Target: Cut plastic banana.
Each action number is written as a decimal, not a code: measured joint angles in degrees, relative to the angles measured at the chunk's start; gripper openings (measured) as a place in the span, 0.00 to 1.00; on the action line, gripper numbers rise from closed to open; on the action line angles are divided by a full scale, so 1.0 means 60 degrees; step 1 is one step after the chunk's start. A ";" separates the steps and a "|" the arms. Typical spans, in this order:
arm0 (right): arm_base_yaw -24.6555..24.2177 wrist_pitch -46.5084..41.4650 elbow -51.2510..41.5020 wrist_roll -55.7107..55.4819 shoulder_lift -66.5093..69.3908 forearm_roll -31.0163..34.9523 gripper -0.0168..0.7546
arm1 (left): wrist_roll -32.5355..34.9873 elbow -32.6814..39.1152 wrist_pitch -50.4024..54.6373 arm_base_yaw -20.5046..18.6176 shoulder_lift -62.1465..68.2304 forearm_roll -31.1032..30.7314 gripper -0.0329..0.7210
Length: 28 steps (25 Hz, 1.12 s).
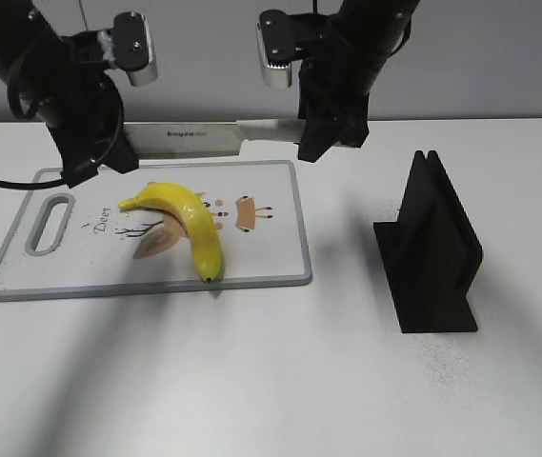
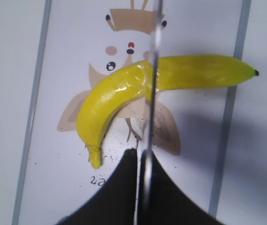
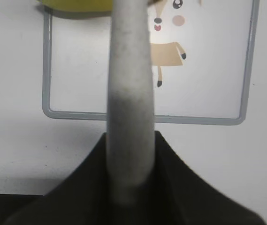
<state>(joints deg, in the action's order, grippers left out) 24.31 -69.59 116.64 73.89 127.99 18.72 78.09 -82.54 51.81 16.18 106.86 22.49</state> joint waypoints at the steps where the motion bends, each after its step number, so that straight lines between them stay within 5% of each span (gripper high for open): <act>1: 0.0000 0.0000 0.0000 0.0000 -0.0091 0.0004 0.27 | 0.0000 0.0000 0.0009 0.0000 -0.0116 -0.0008 0.03; 7: 0.0000 -0.0043 0.0019 -0.0020 -0.0214 0.0004 0.27 | 0.0000 0.0000 -0.0032 0.0000 -0.0288 0.0029 0.09; 10: 0.0000 -0.0068 0.0019 -0.0121 -0.0214 -0.0066 0.27 | -0.0062 0.0000 -0.0110 0.0000 -0.0288 0.0278 0.31; 14: 0.0000 -0.0068 0.0019 -0.0207 -0.0214 -0.0106 0.27 | -0.0070 0.0000 -0.0272 0.0000 -0.0288 0.0916 0.76; 16: 0.0000 -0.0068 0.0019 -0.0215 -0.0214 -0.0106 0.27 | -0.0149 0.0000 -0.0350 0.0000 -0.0300 0.1038 0.87; 22: 0.0000 -0.0068 0.0019 -0.0412 -0.0214 -0.0106 0.27 | -0.0846 0.0000 -0.0381 0.0000 -0.0923 0.1043 0.90; 28: 0.0000 -0.0068 0.0019 -0.2166 -0.0268 -0.0227 0.27 | -0.3986 0.0000 -0.0390 0.0000 -0.2102 -0.0597 0.88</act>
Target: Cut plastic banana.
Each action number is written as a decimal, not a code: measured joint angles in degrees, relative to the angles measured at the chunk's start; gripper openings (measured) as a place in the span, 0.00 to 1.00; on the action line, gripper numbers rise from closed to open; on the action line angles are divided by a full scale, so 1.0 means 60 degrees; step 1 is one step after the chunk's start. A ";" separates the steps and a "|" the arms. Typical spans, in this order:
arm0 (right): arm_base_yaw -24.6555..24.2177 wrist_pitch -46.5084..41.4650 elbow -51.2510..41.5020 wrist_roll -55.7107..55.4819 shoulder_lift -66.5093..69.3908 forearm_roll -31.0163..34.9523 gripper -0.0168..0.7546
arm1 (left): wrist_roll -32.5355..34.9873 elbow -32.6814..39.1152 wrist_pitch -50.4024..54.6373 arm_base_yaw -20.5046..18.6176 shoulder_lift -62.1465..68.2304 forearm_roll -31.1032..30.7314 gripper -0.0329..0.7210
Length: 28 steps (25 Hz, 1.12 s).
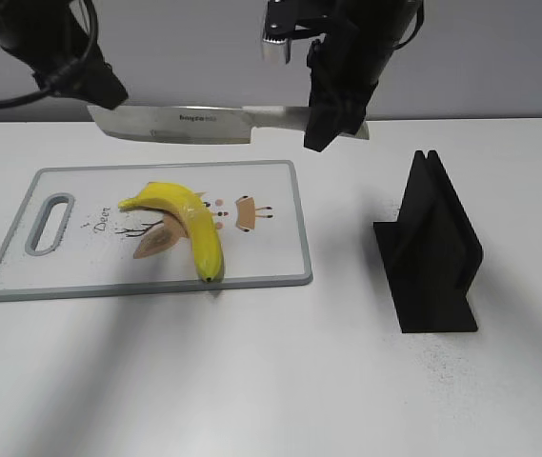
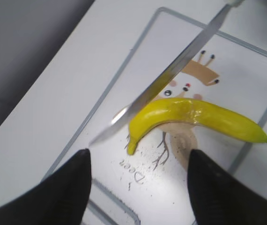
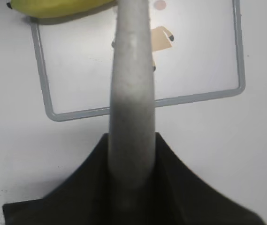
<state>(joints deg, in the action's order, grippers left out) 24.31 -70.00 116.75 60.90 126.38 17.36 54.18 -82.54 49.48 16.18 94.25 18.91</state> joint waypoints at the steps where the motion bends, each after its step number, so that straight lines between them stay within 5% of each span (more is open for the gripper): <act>1: 0.0000 0.0000 0.0000 -0.0524 -0.0060 -0.0066 0.27 | -0.0885 0.0000 0.0012 0.0000 -0.0160 -0.0377 0.87; 6: 0.0000 -0.0010 0.0000 -0.3566 -0.0531 -0.0476 0.27 | -0.4098 0.0000 0.0839 -0.0117 -0.0872 -0.2093 0.85; 12: 0.0000 -0.0034 0.0000 -0.6236 -0.1354 -0.0620 0.27 | -0.6151 0.0000 0.2791 -0.0849 -0.1070 -0.2862 0.82; 19: 0.0000 -0.0043 -0.0111 -0.9470 -0.2525 -0.0533 0.27 | -0.6778 0.0078 0.3361 -0.2005 -0.1305 -0.2829 0.82; 28: 0.0000 -0.0052 -0.2501 -1.0405 -0.4481 -0.0558 0.27 | -0.6830 0.2618 0.3380 -0.2060 -0.3887 -0.2455 0.81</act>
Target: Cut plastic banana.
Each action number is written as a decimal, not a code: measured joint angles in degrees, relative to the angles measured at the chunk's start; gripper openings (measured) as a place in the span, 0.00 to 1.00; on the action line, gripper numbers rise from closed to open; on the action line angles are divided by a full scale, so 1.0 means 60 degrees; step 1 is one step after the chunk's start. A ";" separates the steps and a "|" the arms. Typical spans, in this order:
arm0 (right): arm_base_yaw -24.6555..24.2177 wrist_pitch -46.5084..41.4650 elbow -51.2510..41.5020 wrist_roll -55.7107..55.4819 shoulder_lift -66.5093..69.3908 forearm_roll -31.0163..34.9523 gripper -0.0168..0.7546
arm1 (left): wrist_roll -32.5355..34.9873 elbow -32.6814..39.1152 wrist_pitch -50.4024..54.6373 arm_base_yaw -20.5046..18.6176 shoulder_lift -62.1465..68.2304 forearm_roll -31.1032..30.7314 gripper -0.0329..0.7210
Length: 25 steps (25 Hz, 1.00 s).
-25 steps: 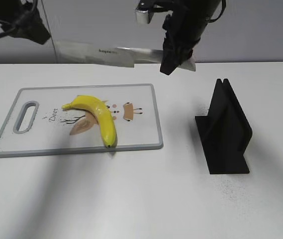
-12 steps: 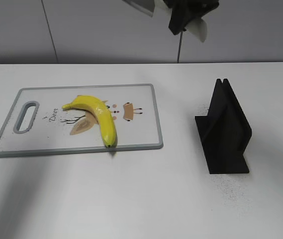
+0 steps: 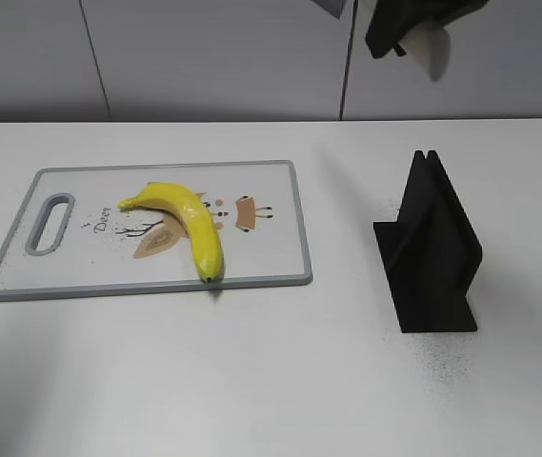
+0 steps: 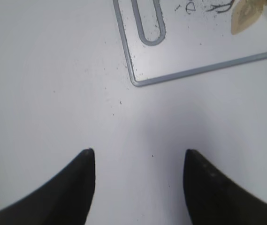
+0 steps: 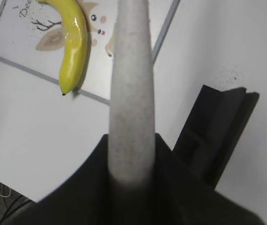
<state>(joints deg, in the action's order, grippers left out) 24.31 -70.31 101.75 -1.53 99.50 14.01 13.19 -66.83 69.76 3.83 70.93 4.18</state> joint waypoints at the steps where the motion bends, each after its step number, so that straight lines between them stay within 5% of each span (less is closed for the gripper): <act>1: 0.0000 0.0000 -0.0261 -0.0083 -0.0264 -0.0073 0.27 | 0.0000 0.0317 0.0000 0.0000 -0.0361 0.0010 0.81; 13: 0.0000 0.0882 -0.4354 -0.1230 -0.3050 -0.0281 0.27 | -0.0134 0.3860 0.0038 0.0000 -0.5941 -0.0070 0.81; 25: 0.0000 0.2472 -0.7647 -0.2864 -0.4296 -0.1028 0.27 | -0.0249 0.5630 0.0054 0.0000 -1.0423 0.0003 0.81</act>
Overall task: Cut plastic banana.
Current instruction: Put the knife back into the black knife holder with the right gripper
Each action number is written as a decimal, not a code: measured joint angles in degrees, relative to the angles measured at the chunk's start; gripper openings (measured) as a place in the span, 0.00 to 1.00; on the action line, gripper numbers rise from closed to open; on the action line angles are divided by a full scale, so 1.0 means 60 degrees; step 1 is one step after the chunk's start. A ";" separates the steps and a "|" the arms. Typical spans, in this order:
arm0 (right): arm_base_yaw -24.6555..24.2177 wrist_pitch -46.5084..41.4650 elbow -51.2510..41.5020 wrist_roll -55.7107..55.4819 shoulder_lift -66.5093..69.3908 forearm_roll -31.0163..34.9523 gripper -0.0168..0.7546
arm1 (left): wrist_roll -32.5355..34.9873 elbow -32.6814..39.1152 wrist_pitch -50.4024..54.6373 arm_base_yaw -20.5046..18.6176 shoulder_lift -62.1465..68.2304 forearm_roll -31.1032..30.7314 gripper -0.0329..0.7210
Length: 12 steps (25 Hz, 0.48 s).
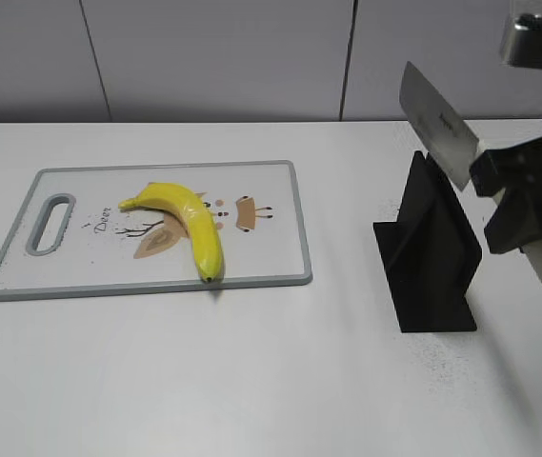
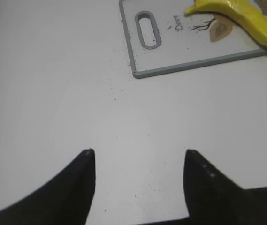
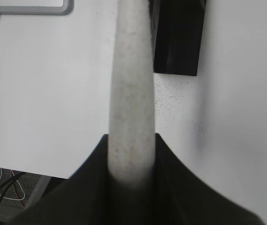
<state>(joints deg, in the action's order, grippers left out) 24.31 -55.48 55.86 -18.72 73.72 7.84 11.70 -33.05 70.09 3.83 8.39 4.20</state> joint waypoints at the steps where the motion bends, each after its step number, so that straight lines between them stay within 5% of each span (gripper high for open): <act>1: 0.0000 0.0160 -0.0178 -0.0138 -0.0033 0.0000 0.27 | 0.0000 0.0078 0.0000 0.0000 -0.0298 0.0011 0.81; 12: 0.0000 0.1094 -0.1107 -0.1080 -0.0228 -0.0407 0.27 | -0.0121 0.0736 -0.0982 0.0000 -0.1446 0.0249 0.81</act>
<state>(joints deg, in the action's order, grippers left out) 24.31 -48.91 49.22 -25.20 72.35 5.40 10.98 -28.63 64.19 3.83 -0.28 5.69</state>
